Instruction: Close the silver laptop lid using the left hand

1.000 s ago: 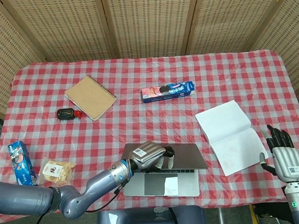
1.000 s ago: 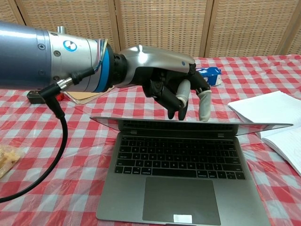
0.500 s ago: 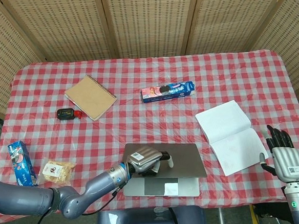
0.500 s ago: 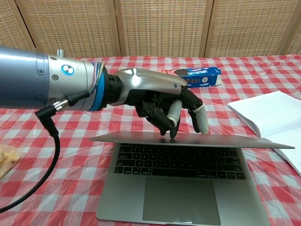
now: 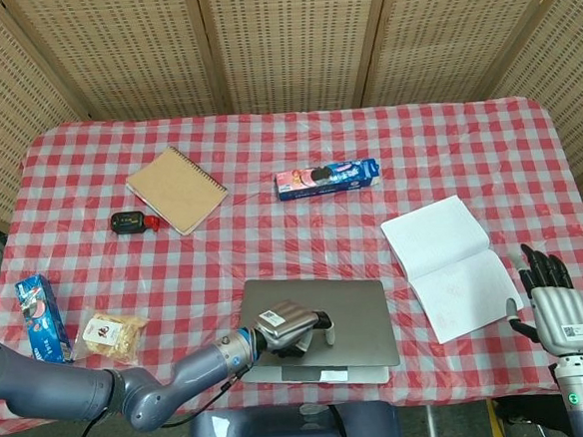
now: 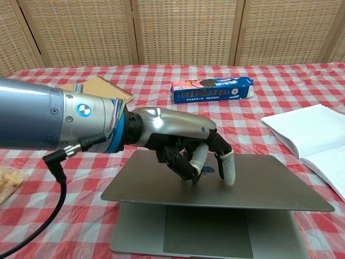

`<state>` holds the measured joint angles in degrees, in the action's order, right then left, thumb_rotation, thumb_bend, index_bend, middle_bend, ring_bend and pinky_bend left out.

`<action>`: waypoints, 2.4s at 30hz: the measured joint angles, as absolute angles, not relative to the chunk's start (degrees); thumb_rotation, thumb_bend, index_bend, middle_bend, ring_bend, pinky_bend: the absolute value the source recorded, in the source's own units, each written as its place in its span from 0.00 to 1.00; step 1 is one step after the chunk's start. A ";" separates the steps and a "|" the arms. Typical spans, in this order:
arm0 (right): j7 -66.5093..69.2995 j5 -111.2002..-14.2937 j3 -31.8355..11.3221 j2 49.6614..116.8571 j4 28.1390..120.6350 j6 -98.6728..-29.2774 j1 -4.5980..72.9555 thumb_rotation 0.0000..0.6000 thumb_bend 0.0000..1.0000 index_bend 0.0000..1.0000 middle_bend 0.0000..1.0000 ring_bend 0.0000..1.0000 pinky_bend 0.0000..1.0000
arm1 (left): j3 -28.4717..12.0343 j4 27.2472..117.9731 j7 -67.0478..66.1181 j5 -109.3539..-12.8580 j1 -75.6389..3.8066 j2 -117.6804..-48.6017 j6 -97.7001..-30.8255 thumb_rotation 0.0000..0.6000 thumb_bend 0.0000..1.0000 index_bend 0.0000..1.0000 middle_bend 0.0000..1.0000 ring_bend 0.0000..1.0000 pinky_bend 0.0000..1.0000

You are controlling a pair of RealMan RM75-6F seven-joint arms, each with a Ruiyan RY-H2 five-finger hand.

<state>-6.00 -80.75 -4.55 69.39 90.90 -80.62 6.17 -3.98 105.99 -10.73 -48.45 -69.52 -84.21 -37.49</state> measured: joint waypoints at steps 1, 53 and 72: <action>-5.99 -80.59 -4.56 69.39 90.91 -80.49 6.19 1.00 0.75 0.00 0.00 0.00 0.00 | -3.76 105.89 -11.08 -48.16 -69.66 -84.50 -37.52 1.00 1.00 0.37 0.29 0.46 0.45; -4.84 -82.82 -4.14 70.21 89.75 -81.53 6.26 1.00 0.73 0.00 0.00 0.00 0.00 | 3.92 110.82 -20.04 -64.46 -49.82 -78.50 -72.46 1.00 0.23 0.00 0.00 0.00 0.00; -6.47 -89.53 -0.81 70.75 89.11 -81.75 6.75 1.00 0.62 0.00 0.00 0.00 0.00 | 14.08 99.00 -27.18 -76.73 -20.23 -77.24 -100.11 1.00 0.11 0.00 0.00 0.00 0.00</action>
<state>-6.47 -89.53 -0.81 70.75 89.11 -81.75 6.75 14.08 99.00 -27.18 -76.73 -20.23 -77.24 -100.11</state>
